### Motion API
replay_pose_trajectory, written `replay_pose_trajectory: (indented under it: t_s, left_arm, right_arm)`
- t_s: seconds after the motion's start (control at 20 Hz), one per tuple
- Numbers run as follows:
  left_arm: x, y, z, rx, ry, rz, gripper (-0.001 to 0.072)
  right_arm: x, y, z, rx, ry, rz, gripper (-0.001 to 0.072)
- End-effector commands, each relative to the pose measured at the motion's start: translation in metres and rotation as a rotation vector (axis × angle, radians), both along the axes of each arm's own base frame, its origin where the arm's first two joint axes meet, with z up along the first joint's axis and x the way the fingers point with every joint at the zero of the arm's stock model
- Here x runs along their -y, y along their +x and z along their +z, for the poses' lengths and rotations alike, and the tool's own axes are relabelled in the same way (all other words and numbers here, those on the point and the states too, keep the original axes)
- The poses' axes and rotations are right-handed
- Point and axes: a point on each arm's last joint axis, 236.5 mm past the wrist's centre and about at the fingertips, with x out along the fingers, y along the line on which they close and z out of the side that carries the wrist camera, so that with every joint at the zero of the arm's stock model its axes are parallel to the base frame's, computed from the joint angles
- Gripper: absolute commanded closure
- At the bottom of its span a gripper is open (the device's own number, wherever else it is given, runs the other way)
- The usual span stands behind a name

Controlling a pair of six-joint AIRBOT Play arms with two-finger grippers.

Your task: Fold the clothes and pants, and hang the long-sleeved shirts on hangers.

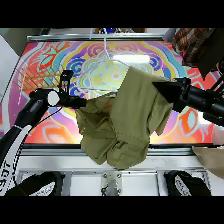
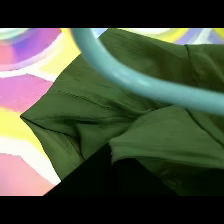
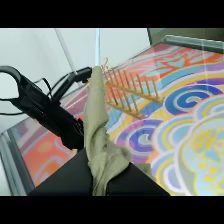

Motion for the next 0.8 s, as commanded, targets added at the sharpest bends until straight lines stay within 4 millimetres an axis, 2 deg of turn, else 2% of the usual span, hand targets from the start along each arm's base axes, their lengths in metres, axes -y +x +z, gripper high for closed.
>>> replay_pose_trajectory:
  t_s: [0.0,0.15,0.3,0.6,0.75]
  left_arm:
    - [-0.001,0.009,0.0,-0.003,0.005,0.004,0.0694]
    - [-0.015,0.024,0.013,0.033,-0.003,0.045,0.0694]
    - [-0.03,0.028,0.017,0.031,0.003,0.068,0.0694]
    - [-0.031,0.026,0.016,0.032,0.023,0.032,0.0694]
    - [-0.031,0.03,0.032,0.086,0.014,0.036,0.0694]
  right_arm:
    - [-0.004,-0.007,0.003,-0.045,0.035,0.033,0.0703]
    - [-0.005,-0.012,-0.013,-0.079,-0.038,0.034,0.0704]
    - [-0.004,-0.016,-0.021,-0.081,-0.089,0.027,0.0704]
    - [-0.002,-0.015,-0.032,-0.089,-0.139,0.021,0.0703]
    - [0.001,-0.014,-0.046,-0.116,-0.194,0.009,0.0703]
